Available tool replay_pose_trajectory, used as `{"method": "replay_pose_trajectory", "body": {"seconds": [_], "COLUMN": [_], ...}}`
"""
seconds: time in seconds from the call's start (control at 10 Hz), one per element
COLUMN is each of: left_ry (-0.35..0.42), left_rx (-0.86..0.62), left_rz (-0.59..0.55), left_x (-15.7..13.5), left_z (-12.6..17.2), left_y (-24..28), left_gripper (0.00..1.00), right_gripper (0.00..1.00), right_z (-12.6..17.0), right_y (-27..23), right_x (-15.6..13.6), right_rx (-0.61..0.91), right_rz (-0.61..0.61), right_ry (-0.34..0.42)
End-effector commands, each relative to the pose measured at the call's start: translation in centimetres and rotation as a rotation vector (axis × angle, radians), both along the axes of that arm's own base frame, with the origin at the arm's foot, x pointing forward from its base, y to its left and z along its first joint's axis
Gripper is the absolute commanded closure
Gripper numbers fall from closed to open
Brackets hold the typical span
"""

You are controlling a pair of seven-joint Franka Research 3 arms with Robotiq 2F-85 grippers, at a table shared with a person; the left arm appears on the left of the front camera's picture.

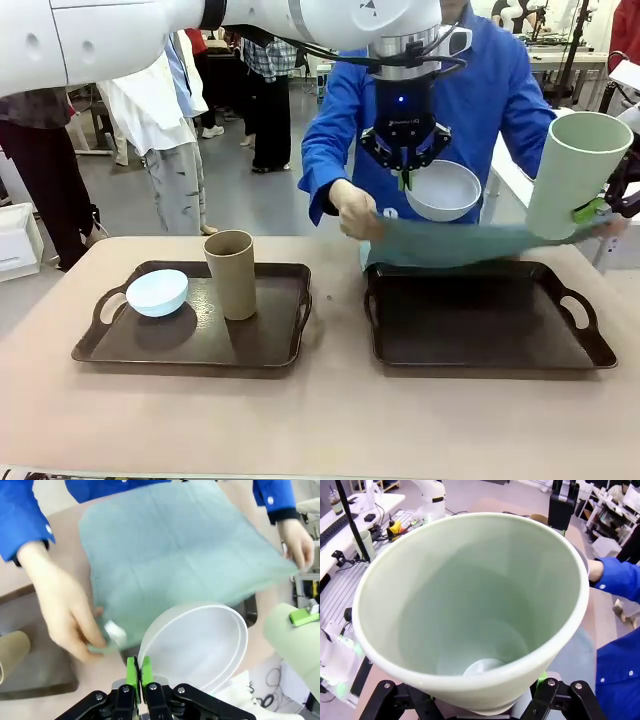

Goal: Set up a tray with a mat and arrange the tableware.
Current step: Pick up the Picnic Bowl and Reusable plastic cup from the Handle tray in front of the human's position and hold them in the air, then place the Picnic Bowl and Reusable plastic cup back onto the Handle tray in front of the human's position.

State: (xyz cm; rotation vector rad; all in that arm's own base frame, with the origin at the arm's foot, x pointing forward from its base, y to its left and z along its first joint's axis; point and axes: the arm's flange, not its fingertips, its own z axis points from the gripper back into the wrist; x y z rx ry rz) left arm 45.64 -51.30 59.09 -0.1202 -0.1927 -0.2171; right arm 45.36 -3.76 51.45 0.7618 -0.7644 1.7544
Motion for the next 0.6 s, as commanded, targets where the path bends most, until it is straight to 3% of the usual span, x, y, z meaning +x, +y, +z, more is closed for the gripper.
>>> {"method": "replay_pose_trajectory", "body": {"seconds": [0.0,0.5], "left_ry": [-0.013,-0.013], "left_rx": [-0.010,-0.010], "left_rz": [-0.004,-0.004], "left_x": [0.21,0.21], "left_z": [0.79,0.79], "left_y": [-0.15,-0.15], "left_gripper": [1.00,1.00], "right_gripper": [1.00,1.00], "right_z": [0.00,0.00], "right_y": [-0.10,-0.10], "right_x": [0.11,0.11], "right_rx": [-0.001,-0.001], "right_rz": [-0.006,-0.006], "right_ry": [0.001,0.001]}}
